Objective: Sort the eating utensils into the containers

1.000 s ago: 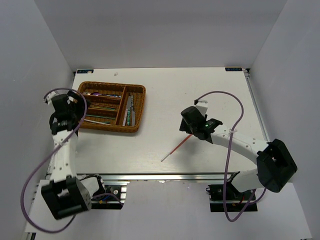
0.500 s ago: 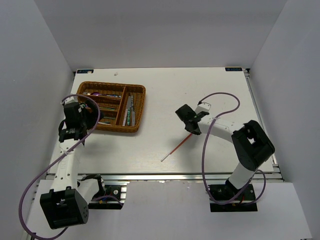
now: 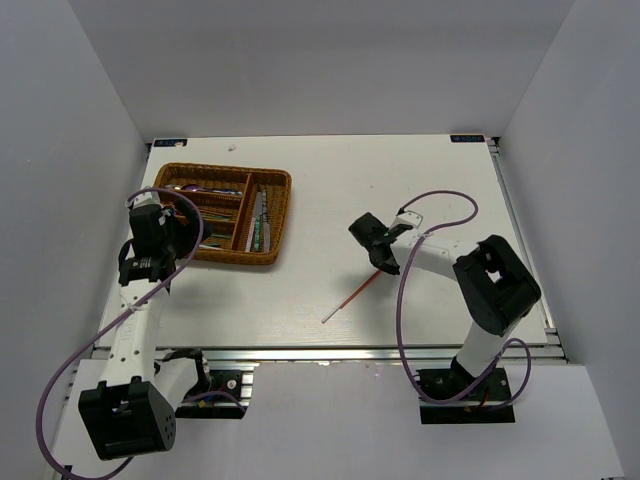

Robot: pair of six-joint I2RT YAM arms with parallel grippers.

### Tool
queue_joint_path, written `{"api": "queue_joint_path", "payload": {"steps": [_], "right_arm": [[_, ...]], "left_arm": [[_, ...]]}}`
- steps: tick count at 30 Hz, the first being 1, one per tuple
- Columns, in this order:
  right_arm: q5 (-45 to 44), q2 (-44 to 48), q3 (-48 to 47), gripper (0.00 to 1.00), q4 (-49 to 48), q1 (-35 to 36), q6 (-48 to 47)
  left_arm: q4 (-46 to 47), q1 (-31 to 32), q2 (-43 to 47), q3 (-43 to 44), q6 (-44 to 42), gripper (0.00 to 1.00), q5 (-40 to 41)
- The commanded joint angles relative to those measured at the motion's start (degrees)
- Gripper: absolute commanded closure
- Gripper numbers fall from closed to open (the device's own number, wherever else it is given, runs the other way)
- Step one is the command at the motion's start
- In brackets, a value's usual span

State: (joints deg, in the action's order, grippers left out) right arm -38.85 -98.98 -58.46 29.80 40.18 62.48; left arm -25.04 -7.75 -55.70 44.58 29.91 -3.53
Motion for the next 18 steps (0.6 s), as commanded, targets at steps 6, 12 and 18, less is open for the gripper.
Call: {"api": "queue_joint_path", "payload": {"steps": [6, 12, 18], "right_arm": [[-1.23, -2.27, 1.68, 0.76, -1.15, -0.63, 2.74], [-1.58, -2.01, 3.26, 0.84, -0.53, -0.63, 5.28], [-1.58, -0.78, 5.28, 1.0, 1.04, -1.07, 9.58]], "left_arm": [[0.16, 0.72, 0.51, -0.02, -0.82, 0.02, -0.95], [0.16, 0.98, 0.24, -0.02, -0.91, 0.02, -1.13], [0.25, 1.6, 0.59, -0.02, -1.17, 0.02, -0.87]]}}
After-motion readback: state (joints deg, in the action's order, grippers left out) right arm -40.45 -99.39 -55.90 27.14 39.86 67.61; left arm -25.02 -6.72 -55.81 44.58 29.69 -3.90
